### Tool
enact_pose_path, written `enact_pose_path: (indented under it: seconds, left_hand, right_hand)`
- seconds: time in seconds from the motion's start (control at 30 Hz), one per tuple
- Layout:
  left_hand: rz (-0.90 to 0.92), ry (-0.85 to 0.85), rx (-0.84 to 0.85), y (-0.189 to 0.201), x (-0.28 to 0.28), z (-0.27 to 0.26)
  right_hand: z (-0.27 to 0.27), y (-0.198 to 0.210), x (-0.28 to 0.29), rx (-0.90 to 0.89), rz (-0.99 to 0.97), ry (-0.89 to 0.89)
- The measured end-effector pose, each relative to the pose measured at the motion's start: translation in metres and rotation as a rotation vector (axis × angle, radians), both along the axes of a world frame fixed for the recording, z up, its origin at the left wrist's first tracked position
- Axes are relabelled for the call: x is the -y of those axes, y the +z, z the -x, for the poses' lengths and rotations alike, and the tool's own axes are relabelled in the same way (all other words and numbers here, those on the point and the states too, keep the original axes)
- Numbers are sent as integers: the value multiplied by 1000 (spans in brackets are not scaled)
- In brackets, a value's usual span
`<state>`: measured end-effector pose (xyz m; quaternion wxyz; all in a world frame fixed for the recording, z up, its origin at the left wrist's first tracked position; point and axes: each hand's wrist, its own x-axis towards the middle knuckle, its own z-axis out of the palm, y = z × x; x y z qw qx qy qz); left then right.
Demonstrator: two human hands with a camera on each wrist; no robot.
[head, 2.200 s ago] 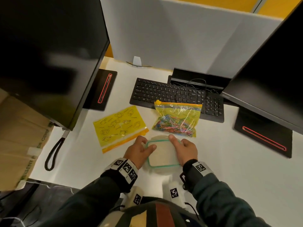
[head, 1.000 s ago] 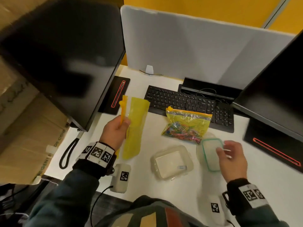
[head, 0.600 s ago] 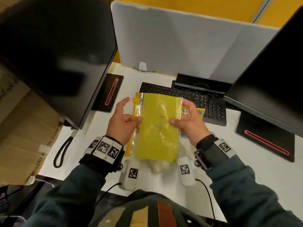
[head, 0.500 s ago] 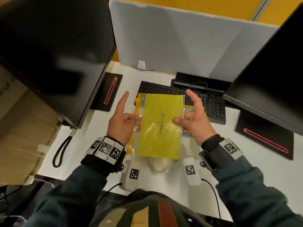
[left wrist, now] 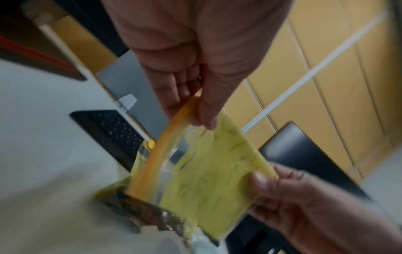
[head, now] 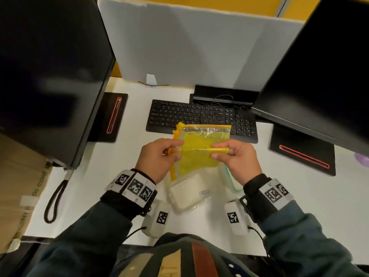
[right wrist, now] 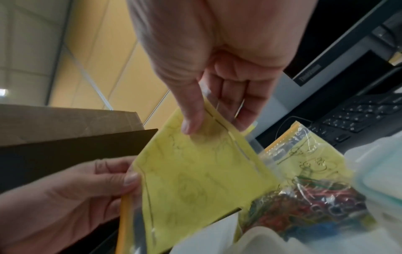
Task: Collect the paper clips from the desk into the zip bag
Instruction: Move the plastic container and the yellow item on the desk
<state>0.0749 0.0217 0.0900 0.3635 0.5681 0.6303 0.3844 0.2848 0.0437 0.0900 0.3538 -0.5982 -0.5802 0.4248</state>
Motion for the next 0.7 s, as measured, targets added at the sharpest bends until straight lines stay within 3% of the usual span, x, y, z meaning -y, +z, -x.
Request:
enact_pose_path:
  seconds: [0.1,0.2,0.27,0.37,0.53,0.6,0.63,0.7]
  left_hand:
    - [-120,-27,-201,-2,-2,-1]
    - [-170,-166,-309,0,-4,-1]
    - [-102,-218,-298,4,-3,-6]
    - [19,-82,-147,5,-5,-13]
    - [297,-89,80,-2,-2,-27]
    - [487,-137,106,-8,1,-29]
    - [573,-195,27,-12,4,-28]
    - [629,-361,-303,-25,11,-25]
  right_hand:
    - [2,0,0,-21,-41,-68]
    - [7,9,-2,96,-159,5]
    - [9,17,-4,94,-240,82]
    - [16,34,-1,7,-205,232]
    - [35,15,24,502,-511,494]
    - [35,-4,32,649,-501,596]
    - [32,-16,37,708,-480,655]
    - [26,-38,49,825,-411,787]
